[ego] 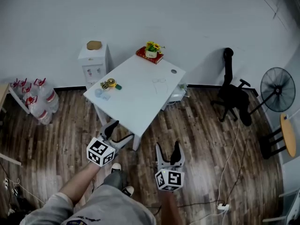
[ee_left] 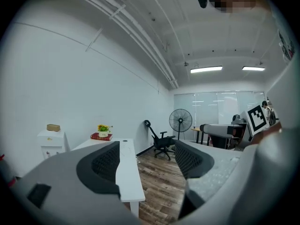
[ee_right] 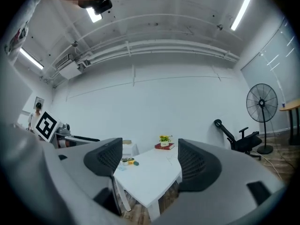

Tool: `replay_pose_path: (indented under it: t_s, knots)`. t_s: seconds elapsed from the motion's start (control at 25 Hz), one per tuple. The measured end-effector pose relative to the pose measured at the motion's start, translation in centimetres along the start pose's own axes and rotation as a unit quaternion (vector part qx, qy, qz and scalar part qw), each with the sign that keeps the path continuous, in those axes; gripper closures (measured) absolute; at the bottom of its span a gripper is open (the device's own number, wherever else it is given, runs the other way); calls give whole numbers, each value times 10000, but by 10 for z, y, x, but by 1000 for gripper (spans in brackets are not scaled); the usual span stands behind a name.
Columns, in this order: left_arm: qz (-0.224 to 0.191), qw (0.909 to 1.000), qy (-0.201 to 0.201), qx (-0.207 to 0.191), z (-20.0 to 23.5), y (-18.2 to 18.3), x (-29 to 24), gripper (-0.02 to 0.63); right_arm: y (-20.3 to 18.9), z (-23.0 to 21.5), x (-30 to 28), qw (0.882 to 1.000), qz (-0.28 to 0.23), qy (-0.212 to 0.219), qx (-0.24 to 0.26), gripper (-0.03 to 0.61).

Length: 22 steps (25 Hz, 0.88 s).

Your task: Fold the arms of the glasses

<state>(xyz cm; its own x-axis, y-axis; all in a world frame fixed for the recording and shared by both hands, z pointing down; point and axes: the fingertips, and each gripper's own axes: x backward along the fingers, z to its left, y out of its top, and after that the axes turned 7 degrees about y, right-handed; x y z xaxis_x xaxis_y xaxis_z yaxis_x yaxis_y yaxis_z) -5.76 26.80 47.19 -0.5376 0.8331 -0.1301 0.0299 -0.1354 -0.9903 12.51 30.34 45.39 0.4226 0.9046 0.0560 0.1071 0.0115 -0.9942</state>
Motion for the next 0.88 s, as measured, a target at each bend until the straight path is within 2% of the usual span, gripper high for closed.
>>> replay_pose_path:
  t_s: [0.24,0.48,0.68,0.88]
  knots:
    - [-4,9998,61,177,20,-6,-6,265,-13,5,-18,9999,112,46,-63,225]
    - [-30,9998,-5,186,47,-8,-41,265,-14,-5,-50,10000,63,23,8,241]
    - [-159,9996,-112,222,79,2,-92,265,-19,-25,-104,9999,151,20,23,247]
    - [-108,9993,-222,281,133,4,-162,265,-24,-50,-190,9998,187,15,18,255]
